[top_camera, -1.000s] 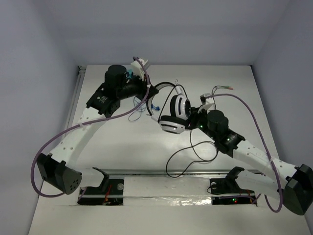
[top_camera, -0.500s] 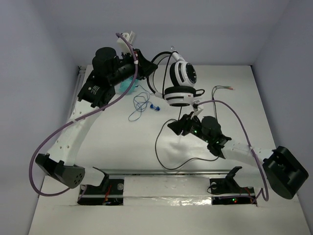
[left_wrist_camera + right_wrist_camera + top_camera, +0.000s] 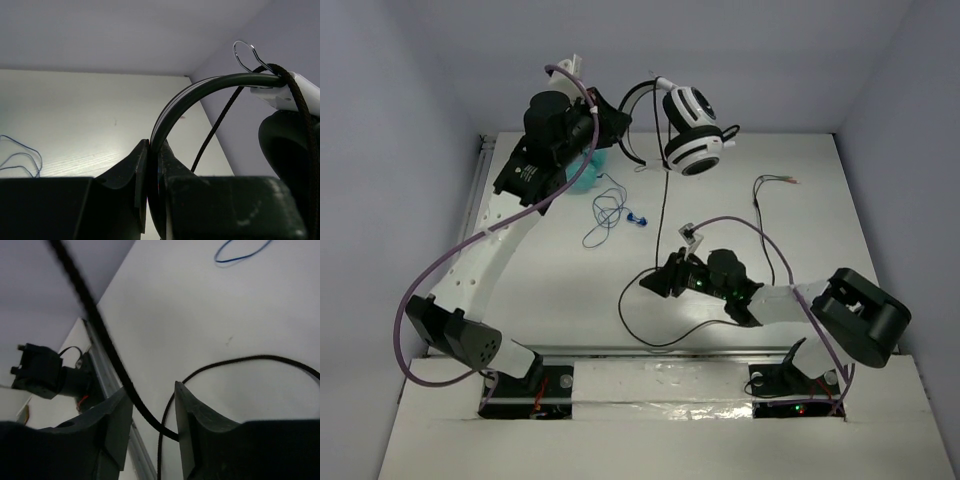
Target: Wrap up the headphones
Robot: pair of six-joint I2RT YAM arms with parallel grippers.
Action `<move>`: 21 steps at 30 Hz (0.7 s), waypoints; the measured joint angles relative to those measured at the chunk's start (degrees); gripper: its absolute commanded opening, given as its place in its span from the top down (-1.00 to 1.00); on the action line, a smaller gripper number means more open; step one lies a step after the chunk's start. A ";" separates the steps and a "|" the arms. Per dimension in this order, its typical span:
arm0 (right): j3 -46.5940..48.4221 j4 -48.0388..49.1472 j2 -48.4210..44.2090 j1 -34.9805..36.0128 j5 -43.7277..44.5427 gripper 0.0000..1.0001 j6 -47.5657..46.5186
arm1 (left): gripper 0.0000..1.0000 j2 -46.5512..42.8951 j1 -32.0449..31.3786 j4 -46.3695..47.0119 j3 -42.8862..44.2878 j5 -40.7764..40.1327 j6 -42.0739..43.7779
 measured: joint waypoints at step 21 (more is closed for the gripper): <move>5.44 -26.56 -23.02 9.94 -1.40 1.00 1.01 | 1.00 8.87 -0.42 -2.45 -2.64 -31.69 12.50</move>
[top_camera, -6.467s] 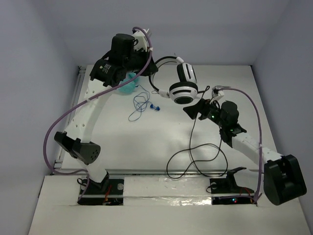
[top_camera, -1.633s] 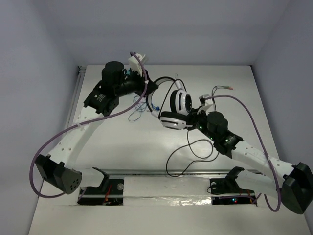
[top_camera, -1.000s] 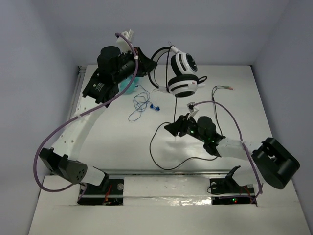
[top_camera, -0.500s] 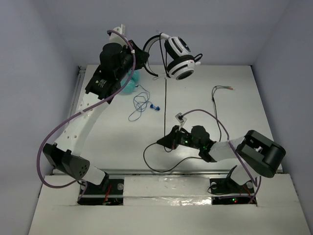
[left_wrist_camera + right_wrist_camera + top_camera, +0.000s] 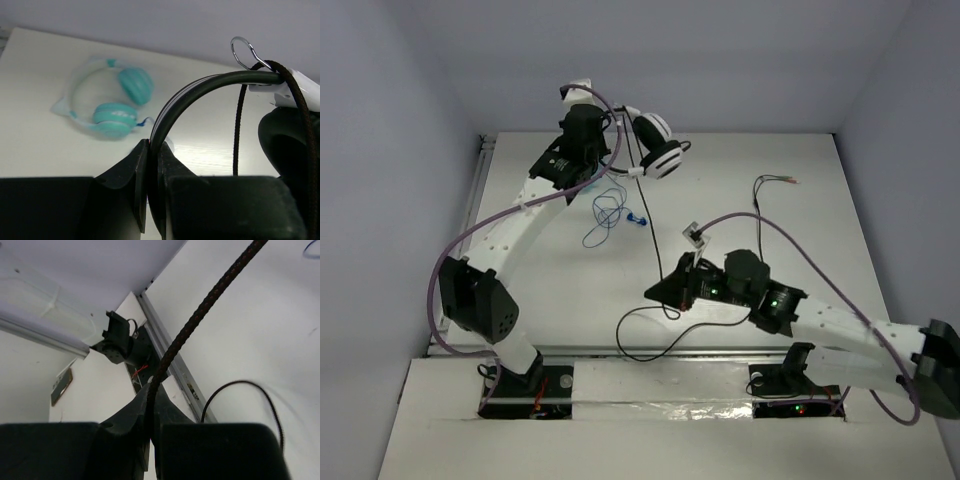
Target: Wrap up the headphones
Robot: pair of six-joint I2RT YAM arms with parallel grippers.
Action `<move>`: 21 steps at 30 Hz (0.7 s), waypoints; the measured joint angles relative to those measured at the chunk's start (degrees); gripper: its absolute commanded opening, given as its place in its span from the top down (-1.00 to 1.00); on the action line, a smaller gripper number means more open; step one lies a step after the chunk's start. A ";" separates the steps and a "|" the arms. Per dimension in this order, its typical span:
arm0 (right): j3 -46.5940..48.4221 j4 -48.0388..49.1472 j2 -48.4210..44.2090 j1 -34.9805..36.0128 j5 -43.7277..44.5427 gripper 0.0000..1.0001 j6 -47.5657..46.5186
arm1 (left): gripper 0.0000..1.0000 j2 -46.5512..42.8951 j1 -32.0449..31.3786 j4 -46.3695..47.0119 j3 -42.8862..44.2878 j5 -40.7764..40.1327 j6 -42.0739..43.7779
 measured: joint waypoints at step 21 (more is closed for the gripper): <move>30.25 -44.37 3.45 -0.46 48.94 1.00 -22.12 | 1.00 -10.95 -14.84 -14.73 -21.00 2.80 12.98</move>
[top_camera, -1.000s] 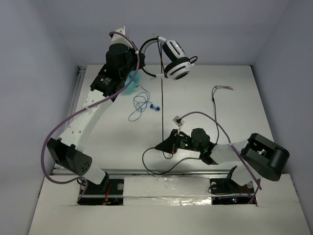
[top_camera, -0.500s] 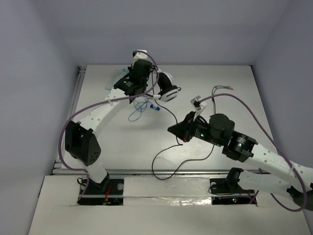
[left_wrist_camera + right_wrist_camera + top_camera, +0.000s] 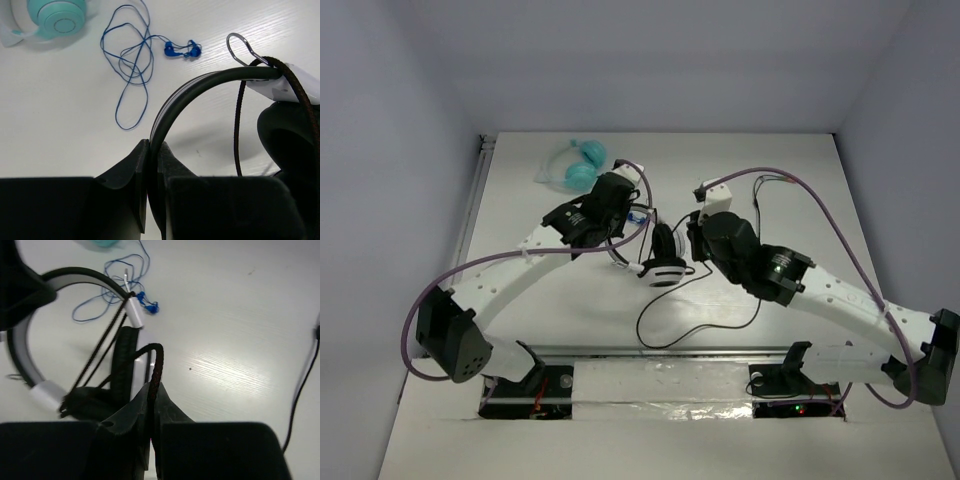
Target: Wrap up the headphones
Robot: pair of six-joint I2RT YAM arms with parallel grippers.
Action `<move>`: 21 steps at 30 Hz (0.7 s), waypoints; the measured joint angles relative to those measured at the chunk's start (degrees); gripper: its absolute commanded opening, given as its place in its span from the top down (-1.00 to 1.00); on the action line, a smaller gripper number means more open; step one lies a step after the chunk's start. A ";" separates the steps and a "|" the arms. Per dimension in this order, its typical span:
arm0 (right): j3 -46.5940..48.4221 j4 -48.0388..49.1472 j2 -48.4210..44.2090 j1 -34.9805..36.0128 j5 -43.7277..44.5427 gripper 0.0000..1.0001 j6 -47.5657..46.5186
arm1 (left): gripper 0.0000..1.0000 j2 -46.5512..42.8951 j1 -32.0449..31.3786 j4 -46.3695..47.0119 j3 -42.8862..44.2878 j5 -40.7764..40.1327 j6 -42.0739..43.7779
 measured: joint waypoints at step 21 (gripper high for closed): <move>-4.79 6.69 1.18 -10.43 3.10 0.66 -0.83 | 1.00 -5.95 7.80 4.35 -1.05 36.30 2.58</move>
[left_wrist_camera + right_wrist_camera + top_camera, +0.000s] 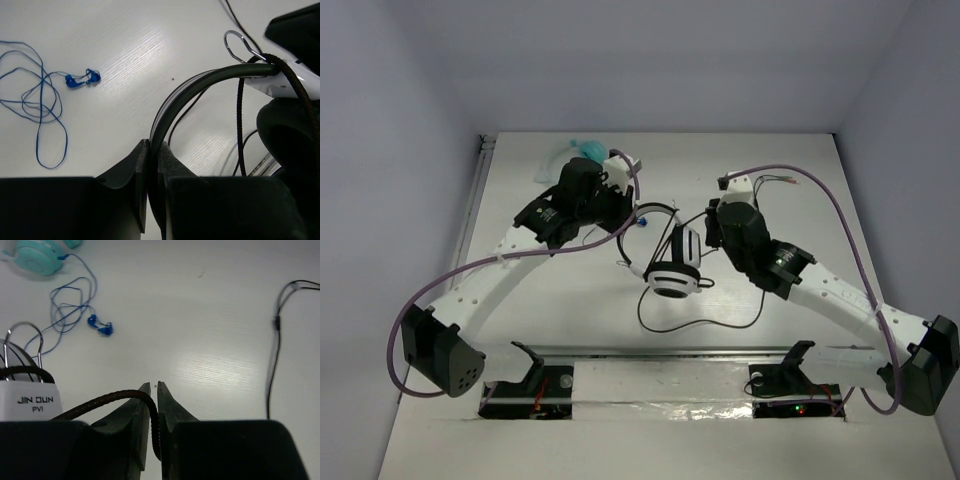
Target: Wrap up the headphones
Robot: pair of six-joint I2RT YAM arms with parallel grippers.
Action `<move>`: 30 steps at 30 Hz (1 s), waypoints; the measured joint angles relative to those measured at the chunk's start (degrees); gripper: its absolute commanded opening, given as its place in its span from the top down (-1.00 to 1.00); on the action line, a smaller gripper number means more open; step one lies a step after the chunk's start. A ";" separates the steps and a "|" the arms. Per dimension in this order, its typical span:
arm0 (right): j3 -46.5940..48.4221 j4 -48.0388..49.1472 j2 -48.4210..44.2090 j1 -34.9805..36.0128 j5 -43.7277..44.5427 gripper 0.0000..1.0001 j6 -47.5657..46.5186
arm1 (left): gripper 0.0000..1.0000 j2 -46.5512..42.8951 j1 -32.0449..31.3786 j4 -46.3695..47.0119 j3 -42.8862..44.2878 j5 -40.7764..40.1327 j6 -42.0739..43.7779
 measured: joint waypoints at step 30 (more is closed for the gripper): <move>-30.12 61.09 11.56 -7.43 -39.69 0.85 19.12 | 1.00 3.32 3.96 -0.07 30.45 15.23 -9.90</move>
